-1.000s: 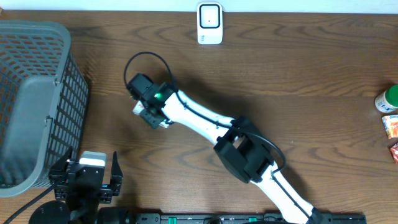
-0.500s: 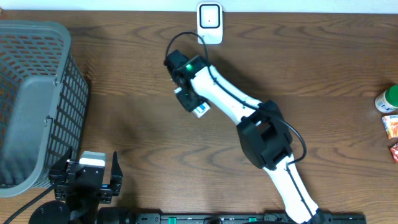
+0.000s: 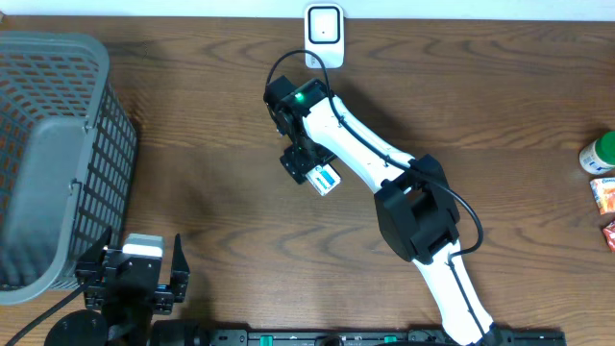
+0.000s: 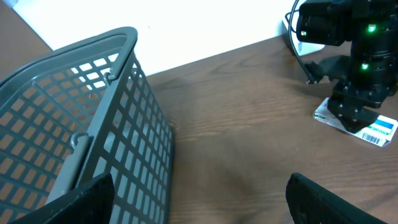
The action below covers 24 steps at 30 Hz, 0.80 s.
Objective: Scan the item barcode
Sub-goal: 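Lift the Panadol box toward the white scanner, then carry the Panadol box with the right gripper below the scanner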
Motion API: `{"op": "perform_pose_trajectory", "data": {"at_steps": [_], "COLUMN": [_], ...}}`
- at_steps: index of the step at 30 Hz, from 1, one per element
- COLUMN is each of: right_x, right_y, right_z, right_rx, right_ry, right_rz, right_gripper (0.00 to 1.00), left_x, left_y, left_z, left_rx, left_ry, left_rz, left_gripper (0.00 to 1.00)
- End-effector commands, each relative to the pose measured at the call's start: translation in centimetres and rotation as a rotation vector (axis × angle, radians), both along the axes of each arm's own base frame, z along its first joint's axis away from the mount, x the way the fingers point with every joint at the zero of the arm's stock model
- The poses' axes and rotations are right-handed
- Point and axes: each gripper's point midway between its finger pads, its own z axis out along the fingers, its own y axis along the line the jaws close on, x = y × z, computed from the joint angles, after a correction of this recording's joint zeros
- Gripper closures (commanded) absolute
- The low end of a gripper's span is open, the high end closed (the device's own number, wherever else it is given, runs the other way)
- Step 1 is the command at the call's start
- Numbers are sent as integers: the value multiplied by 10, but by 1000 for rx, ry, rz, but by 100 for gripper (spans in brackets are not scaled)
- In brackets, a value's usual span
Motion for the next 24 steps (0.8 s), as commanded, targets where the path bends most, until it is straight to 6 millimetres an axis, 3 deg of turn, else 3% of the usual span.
{"op": "perform_pose_trajectory", "data": {"at_steps": [1, 11, 17, 20, 24], "right_x": [10, 31, 22, 14, 8], "right_y": [10, 28, 19, 12, 8], "right_z": [13, 8, -23, -44, -50], "right_rx": [47, 123, 101, 83, 70], "right_ry": [-62, -149, -121, -100, -84], "right_rz": [8, 10, 7, 20, 22], "right_gripper": [7, 1, 1, 7, 26], "left_x": [0, 0, 0, 0, 0], "left_y": [0, 0, 0, 0, 0], "left_z": [-1, -1, -1, -1, -1], "left_rx": [-12, -12, -12, -12, -12], "left_ry": [3, 3, 3, 3, 3], "left_rz": [3, 3, 3, 3, 3], "left_gripper": [14, 14, 14, 13, 14]}}
